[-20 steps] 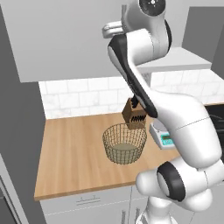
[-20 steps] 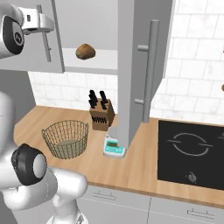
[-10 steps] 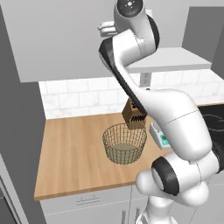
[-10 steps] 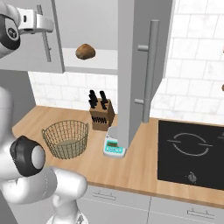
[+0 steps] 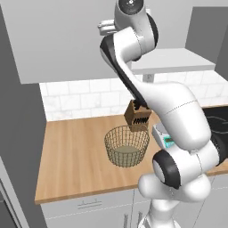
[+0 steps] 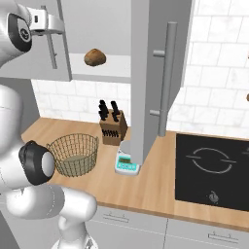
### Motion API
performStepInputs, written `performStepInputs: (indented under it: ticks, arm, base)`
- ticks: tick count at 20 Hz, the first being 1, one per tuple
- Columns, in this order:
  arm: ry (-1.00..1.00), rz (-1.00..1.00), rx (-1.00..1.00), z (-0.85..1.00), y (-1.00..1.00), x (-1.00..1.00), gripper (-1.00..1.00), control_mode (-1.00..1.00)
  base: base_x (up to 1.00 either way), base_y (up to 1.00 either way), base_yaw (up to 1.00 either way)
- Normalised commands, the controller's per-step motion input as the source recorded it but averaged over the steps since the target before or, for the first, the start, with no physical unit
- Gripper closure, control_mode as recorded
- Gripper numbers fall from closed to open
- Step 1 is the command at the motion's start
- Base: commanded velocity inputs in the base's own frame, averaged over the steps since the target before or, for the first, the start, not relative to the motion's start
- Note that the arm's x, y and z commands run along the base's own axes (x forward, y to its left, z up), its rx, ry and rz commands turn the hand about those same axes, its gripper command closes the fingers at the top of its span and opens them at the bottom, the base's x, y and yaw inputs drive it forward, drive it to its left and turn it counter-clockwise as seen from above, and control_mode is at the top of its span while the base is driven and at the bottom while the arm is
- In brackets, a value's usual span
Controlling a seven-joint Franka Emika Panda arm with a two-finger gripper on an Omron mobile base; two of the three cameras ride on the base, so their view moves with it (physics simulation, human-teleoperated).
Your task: Open the cabinet, pick up the bread from the cabinet and place it in the basket. Then move the basket to the dining counter.
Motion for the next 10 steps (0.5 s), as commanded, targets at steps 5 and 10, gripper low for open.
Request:
performStepInputs:
  ticks: [5, 10]
  arm:
    - [-0.01, 0.07, 0.01, -0.04, 0.0, 0.43, -1.0, -1.0]
    - [-0.02, 0.08, 0.01, 0.0, 0.0, 0.31, 1.0, -1.0]
  base:
    - [0.0, 0.0, 0.0]
    - [0.0, 0.0, 0.0]
